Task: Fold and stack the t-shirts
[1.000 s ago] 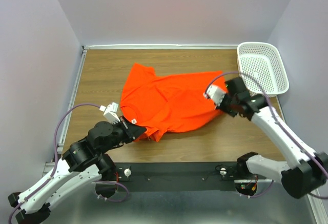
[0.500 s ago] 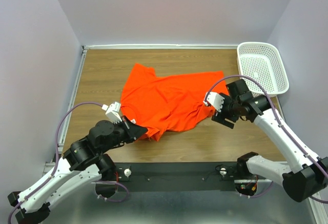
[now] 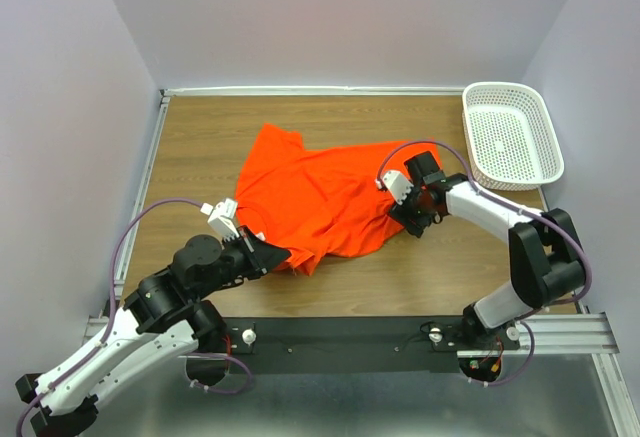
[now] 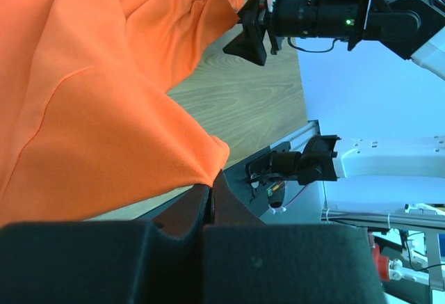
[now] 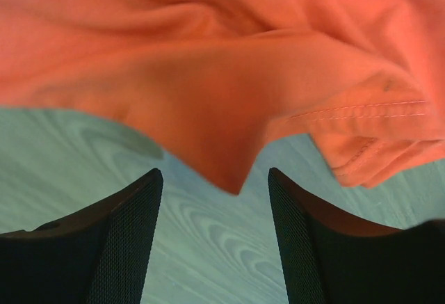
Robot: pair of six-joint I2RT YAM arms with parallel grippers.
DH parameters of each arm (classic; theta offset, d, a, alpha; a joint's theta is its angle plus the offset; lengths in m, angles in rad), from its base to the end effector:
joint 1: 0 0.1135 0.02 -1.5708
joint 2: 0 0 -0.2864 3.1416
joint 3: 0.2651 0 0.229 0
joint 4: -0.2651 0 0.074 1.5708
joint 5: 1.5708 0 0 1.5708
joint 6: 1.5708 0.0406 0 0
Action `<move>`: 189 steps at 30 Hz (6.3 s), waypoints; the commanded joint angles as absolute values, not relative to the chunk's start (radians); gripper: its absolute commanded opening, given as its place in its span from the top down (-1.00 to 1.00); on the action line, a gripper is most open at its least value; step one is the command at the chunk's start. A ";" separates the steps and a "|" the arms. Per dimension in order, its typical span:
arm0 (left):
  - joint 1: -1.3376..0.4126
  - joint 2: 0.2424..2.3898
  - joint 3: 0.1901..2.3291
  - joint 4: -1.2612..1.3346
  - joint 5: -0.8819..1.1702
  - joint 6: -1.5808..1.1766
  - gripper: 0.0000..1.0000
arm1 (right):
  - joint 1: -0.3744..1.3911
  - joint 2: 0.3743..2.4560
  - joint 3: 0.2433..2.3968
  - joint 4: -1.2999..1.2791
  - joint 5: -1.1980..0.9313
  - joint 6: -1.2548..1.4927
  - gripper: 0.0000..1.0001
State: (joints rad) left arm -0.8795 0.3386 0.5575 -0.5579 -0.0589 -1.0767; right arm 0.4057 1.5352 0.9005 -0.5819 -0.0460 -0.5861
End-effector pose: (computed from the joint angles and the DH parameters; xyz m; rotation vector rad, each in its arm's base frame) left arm 0.0405 -0.0451 0.2771 -0.2528 2.1064 -1.2102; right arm 0.2410 0.1055 0.2095 -1.3351 2.4438 0.0189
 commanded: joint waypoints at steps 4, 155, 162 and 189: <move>-0.881 0.319 0.541 -0.529 -0.038 -1.065 1.00 | 0.399 1.604 0.939 -0.425 0.019 -0.422 -0.34; -0.031 2.493 2.138 -0.439 0.578 -0.146 1.00 | 0.005 2.227 1.666 -0.499 -0.072 -0.160 0.04; -0.031 2.479 2.132 -0.434 0.583 -0.146 1.00 | 0.005 2.286 1.693 -0.537 -0.160 -0.153 0.12; -0.029 2.362 2.077 -0.370 0.592 -0.161 1.00 | -0.066 2.087 1.657 -0.522 -0.426 -0.212 0.99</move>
State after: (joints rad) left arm -0.0338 2.4557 2.0945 -0.4236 0.5667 -0.1452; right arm -0.0612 2.2028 1.6909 -0.5247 -0.3611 -0.1848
